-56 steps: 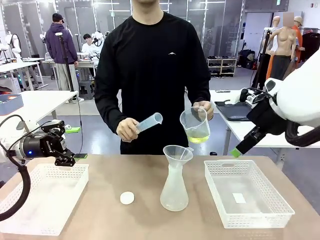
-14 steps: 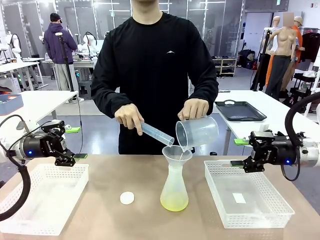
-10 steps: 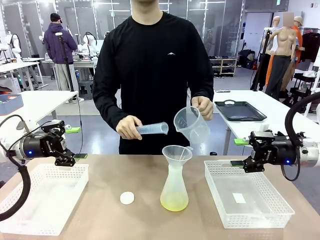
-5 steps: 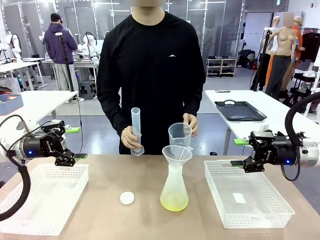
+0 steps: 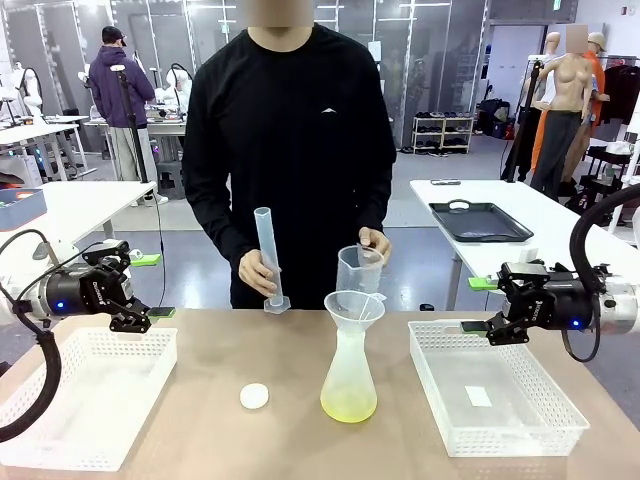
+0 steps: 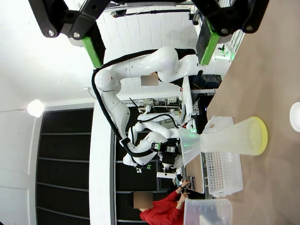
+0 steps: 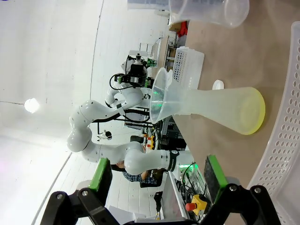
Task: Prepare the solutions needed for the experiment.
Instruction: Once the solution is in the Big flask , pick up the Plastic Funnel and place it back into the right Organizing basket.
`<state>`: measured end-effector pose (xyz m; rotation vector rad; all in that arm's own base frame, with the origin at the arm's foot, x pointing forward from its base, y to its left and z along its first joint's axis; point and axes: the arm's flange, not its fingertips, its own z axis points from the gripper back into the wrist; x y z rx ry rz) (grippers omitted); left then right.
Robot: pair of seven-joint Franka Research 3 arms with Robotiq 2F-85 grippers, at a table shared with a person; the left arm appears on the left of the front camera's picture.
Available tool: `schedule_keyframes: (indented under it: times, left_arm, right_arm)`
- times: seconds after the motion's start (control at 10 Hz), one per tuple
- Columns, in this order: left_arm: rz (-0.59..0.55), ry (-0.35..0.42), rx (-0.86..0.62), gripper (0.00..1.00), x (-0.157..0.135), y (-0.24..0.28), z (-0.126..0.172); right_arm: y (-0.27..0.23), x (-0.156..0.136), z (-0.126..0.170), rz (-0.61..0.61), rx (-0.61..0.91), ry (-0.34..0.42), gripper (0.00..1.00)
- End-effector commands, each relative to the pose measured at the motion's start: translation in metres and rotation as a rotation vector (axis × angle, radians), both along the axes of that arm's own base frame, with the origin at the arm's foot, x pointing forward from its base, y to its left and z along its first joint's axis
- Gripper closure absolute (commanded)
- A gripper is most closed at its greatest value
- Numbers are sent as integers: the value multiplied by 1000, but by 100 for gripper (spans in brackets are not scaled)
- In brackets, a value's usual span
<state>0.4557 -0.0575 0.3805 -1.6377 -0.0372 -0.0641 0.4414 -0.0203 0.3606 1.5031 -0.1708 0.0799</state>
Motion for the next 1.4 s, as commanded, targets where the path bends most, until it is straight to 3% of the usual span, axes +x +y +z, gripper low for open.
schedule_keyframes:
  times: [0.0,0.3,0.6,1.0,1.3]
  left_arm:
    - [-6,-3,-2,0,0,1,2]
    - [-6,-3,-2,0,0,1,2]
    - [-6,-3,-2,0,0,1,2]
    - [-6,-3,-2,0,0,1,2]
    - [-6,-3,-2,0,0,1,2]
  right_arm:
    - [1,0,0,0,1,2,0]
    - [0,0,0,0,0,0,0]
    - [21,-17,51,-29,-387,1,0]
    - [34,-10,111,-73,-658,93,0]
    - [50,-5,148,-140,-773,170,0]
